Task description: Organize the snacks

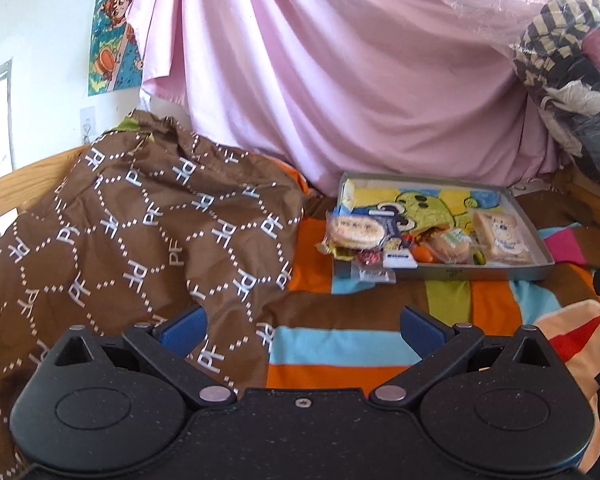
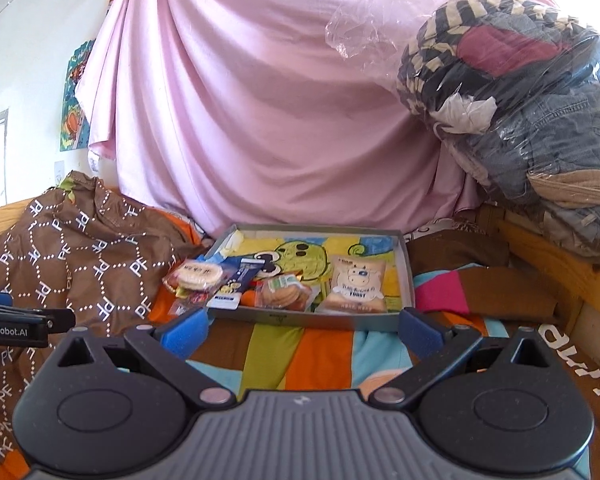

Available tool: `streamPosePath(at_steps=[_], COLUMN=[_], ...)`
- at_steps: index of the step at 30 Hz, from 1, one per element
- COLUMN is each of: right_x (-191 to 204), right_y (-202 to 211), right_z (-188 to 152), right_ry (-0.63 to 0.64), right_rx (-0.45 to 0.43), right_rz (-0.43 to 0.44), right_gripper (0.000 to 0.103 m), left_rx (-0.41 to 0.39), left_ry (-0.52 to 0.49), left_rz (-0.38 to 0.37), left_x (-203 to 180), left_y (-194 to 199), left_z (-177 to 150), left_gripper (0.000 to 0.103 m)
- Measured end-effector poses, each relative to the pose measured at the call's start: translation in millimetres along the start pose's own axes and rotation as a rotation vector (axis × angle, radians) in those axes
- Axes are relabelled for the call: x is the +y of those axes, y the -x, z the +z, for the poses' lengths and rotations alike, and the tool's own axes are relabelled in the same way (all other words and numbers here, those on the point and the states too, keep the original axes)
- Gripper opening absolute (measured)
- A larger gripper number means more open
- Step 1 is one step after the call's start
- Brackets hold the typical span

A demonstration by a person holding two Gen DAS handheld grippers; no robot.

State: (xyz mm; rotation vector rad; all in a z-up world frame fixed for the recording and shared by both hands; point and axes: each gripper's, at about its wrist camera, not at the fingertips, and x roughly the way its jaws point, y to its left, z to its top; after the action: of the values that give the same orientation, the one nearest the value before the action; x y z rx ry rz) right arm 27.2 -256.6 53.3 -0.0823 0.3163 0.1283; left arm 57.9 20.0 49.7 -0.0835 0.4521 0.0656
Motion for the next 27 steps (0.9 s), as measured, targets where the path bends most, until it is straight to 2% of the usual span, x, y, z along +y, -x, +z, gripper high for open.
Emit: streamPosePath(at_steps=[12,23,27], right_x=[3.8,13.0,18.2], right_y=[5.4,3.9,5.2], right_z=[-10.2,-38.6,-48.6], right_ry=[-0.006,0.021,0.039], right_rx=[0.014,0.116,0.139], right_rz=[-0.006,0.021,0.019], right_gripper=[0.103,0.103,0.103], left_rx=[-0.023,0.002,0.023], left_ry=[0.002,-0.080,-0.066], left_rz=[-0.019,-0.031,-0.045], left_x=[1.2,0.2,3.9], left_y=[8.4,12.0,8.3], left_z=[-12.0,-33.2,-40.5], left_gripper=[0.102,0.102,0.102])
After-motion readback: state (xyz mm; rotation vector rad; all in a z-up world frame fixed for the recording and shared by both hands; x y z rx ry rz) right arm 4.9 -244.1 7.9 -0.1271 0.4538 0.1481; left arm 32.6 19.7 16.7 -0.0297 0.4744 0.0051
